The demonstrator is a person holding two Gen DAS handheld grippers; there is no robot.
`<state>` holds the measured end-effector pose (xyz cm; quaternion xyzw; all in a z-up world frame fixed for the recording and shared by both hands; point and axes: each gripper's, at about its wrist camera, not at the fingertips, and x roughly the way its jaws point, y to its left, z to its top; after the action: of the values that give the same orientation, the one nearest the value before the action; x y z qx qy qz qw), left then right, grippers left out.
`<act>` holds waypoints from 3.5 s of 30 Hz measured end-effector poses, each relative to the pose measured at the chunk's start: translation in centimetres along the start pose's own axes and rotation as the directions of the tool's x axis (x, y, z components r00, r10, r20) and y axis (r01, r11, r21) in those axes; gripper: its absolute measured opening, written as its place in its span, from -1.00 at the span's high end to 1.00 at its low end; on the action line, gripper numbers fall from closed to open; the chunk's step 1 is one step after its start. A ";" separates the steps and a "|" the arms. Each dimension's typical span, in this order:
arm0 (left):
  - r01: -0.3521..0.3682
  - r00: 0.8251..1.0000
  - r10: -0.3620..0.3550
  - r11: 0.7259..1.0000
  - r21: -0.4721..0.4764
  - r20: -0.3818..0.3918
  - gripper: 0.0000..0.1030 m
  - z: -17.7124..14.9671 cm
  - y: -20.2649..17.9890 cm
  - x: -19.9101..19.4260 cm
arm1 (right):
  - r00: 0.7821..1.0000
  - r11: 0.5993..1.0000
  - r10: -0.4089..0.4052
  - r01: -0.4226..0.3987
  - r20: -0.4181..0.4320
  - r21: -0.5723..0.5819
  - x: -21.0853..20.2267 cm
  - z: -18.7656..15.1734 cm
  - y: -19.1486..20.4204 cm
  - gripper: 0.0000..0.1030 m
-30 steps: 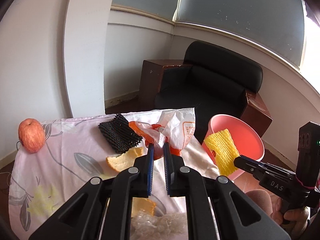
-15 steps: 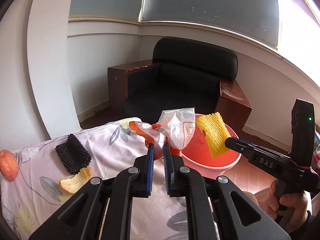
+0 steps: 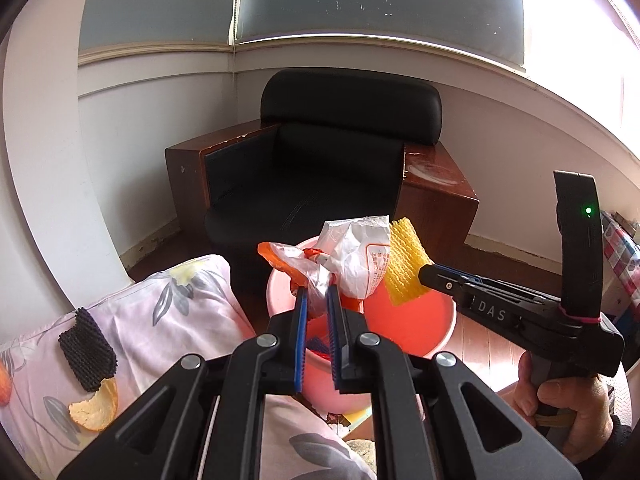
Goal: Collect trash
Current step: 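Carry the wrapper and yellow foam net over the pink bucket, then open both grippers to drop the items into the pink bucket, then move both tools back over the table toward the black foam net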
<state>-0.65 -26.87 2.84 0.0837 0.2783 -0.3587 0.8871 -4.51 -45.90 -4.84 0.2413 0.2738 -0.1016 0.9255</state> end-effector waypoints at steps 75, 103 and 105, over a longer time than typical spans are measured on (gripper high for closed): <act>-0.155 0.988 0.152 0.983 -0.098 -0.040 0.21 -3.9 6.3 -7.0 | 0.999 0.999 -0.035 0.035 0.011 0.006 -2.3 -1.4 1.6 0.53; -0.394 0.919 0.371 0.862 -0.320 -0.131 0.21 -10.7 18.8 -12.3 | 0.987 0.974 0.137 -0.149 -0.081 -0.172 -0.9 -5.2 12.9 0.53; -0.387 0.922 0.362 0.863 -0.323 -0.136 0.21 -10.7 19.1 -11.2 | 0.986 0.972 0.135 -0.151 -0.096 -0.182 -0.4 -5.5 13.5 0.53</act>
<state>1.15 -2.56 -0.85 -0.0075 0.3463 -0.1221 0.9301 -3.05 -31.47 -3.44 0.1756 0.3024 0.0018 0.9369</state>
